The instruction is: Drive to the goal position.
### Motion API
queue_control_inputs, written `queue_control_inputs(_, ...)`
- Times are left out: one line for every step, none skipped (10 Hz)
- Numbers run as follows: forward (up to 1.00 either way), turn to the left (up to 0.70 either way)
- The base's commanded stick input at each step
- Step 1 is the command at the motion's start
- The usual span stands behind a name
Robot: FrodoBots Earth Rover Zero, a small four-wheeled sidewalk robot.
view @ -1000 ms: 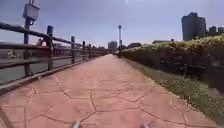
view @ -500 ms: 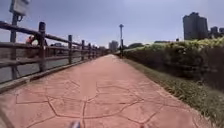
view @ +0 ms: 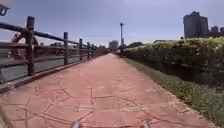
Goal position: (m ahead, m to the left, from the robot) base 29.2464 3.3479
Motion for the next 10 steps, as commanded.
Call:
queue_control_inputs(0.85,0.0)
queue_control_inputs(0.85,0.0)
queue_control_inputs(0.85,0.0)
queue_control_inputs(0.85,0.0)
queue_control_inputs(0.85,0.0)
queue_control_inputs(0.85,0.0)
queue_control_inputs(0.85,0.0)
queue_control_inputs(0.85,0.0)
queue_control_inputs(0.85,0.0)
queue_control_inputs(0.85,0.0)
